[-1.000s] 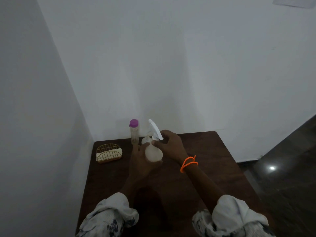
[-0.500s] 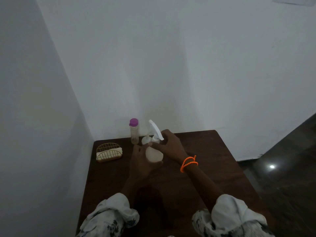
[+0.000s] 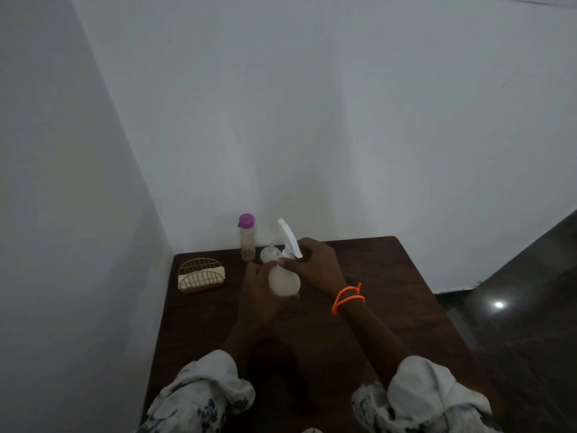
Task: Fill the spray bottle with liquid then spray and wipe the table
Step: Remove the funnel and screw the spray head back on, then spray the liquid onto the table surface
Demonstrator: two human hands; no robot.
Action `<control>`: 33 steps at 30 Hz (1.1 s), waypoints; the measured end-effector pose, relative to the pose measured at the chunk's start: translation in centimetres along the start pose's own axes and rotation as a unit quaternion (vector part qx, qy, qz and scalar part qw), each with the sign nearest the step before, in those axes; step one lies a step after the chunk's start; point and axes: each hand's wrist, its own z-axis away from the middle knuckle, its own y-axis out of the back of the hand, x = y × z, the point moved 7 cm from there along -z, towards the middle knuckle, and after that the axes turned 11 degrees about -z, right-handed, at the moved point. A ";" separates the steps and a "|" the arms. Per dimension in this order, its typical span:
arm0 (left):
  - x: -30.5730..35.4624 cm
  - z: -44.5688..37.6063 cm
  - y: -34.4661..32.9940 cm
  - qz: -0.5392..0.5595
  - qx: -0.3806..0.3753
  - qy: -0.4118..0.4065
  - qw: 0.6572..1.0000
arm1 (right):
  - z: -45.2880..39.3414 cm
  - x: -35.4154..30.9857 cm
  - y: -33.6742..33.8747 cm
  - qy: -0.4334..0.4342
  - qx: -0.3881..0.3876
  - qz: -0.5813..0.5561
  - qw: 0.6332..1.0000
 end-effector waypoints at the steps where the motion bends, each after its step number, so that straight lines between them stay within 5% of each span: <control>1: 0.1 0.1 0.0 -0.001 -0.001 -0.003 1.000 | -0.1 0.1 0.1 -0.004 0.010 0.012 1.000; 17: -0.5 -0.2 -0.7 -0.007 -0.058 -0.011 0.998 | 0.4 0.7 -0.6 -0.003 -0.066 -0.041 0.997; 23: -1.2 1.2 -1.7 0.007 -0.069 0.011 0.998 | 1.8 2.0 -1.2 -0.055 0.051 -0.037 0.997; 33: -4.7 4.9 -4.9 0.106 -0.211 0.079 0.968 | 5.0 5.8 -3.3 -0.129 -0.001 -0.069 0.989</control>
